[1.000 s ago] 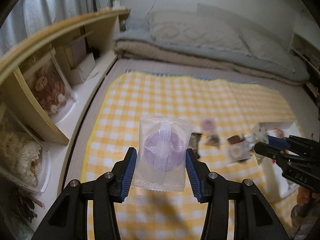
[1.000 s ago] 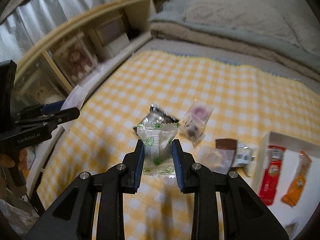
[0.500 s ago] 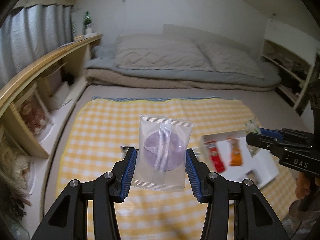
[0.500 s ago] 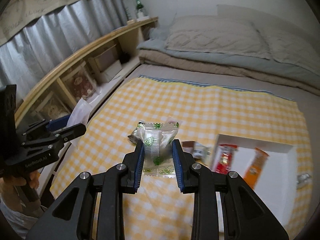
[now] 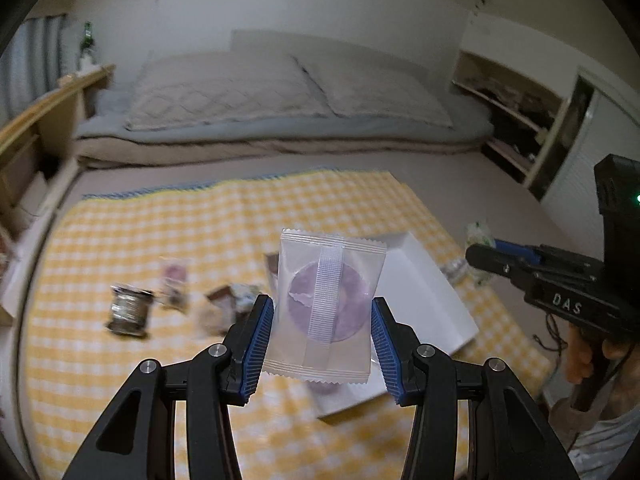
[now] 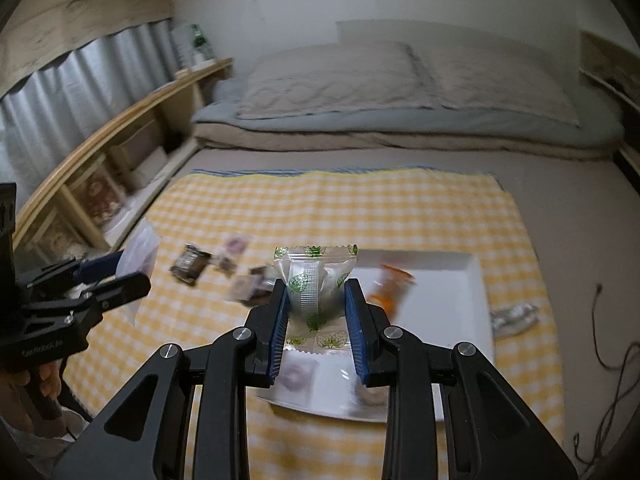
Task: Organize snacks
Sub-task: 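Carry the green-leaf pack with the right tool while the left tool carries the purple-ring pack to the tray, then open both tools to drop the two packs into the tray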
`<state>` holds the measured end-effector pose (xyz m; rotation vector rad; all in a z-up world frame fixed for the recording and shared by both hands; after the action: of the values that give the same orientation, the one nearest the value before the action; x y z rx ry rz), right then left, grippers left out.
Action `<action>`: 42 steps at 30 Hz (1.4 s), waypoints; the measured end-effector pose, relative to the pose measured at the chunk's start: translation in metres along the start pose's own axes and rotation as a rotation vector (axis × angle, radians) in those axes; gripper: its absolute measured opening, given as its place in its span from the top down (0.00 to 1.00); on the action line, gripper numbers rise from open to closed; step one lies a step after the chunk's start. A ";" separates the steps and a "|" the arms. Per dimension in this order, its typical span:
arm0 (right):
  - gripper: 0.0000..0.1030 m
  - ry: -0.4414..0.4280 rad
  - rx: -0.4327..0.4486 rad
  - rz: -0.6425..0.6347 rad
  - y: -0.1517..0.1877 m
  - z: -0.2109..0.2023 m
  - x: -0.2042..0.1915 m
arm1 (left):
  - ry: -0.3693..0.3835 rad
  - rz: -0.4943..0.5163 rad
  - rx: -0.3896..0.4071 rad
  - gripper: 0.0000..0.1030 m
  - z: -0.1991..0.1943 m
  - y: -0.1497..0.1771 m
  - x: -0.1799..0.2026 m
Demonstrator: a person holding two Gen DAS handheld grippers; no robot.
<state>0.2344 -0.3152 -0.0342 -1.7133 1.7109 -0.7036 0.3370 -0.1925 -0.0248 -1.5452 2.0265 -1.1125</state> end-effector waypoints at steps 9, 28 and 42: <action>0.72 0.149 -0.083 0.099 0.042 0.006 0.092 | 0.067 -0.096 -0.180 0.53 0.074 0.027 0.037; 0.72 0.194 -0.328 0.218 0.102 0.053 0.149 | 0.018 -0.383 -0.464 0.52 0.215 0.102 0.029; 0.71 0.230 -0.380 0.220 0.112 0.065 0.161 | 0.017 -0.255 -0.459 0.12 0.199 0.099 0.031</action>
<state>0.2102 -0.4697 -0.1689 -1.6970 2.2717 -0.5131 0.3999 -0.2852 -0.2189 -2.0676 2.2528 -0.7717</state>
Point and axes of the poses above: each gripper's, at about its wrist camera, not at the fingertips, and z roughly the way its jaws point, x to its right, y to its underside, the point moved 10 cm from there along z, roughly the way its jaws point, and after that the axes turned 8 degrees about x, right-handed, at the moved point
